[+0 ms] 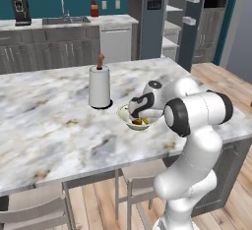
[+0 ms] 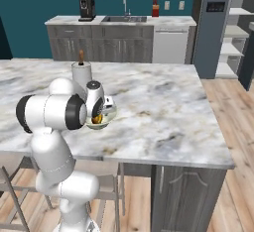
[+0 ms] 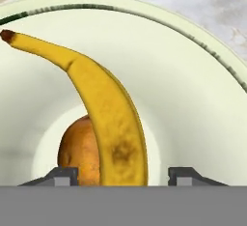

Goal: Retrieve the mango and banana from the fridge and place them into the bowl on the dining table.

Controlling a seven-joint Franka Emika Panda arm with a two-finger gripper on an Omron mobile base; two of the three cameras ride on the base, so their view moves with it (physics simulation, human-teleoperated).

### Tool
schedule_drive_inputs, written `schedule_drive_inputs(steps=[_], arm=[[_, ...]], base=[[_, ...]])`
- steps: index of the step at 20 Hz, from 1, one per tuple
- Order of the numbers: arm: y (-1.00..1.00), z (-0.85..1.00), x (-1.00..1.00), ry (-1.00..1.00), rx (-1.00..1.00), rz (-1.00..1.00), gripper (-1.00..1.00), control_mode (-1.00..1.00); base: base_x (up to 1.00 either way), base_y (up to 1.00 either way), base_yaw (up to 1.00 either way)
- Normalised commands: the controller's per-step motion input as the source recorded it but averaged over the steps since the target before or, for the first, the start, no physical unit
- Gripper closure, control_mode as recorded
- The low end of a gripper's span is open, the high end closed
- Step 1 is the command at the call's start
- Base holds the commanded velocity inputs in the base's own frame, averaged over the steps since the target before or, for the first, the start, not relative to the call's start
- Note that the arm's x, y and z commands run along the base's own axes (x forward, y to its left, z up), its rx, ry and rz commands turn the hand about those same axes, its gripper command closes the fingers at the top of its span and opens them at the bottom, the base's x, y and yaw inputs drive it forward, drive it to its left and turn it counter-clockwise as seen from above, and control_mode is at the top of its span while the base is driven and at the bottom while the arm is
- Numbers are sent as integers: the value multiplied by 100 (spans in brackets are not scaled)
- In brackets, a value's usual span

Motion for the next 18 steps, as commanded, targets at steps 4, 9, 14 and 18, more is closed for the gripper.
schedule_drive_inputs(steps=[4, 9, 14, 18], arm=[[0, 20, -37, 0, 0, 0, -100, -100], [-18, 88, -70, -4, 0, 0, -100, -100], [-17, 100, -79, -17, 0, 0, -100, -100], [-30, 96, -99, -26, 0, 0, -100, -100]], base=[[0, 0, 0], [0, 0, 0], [0, 0, 0], [0, 0, 0]])
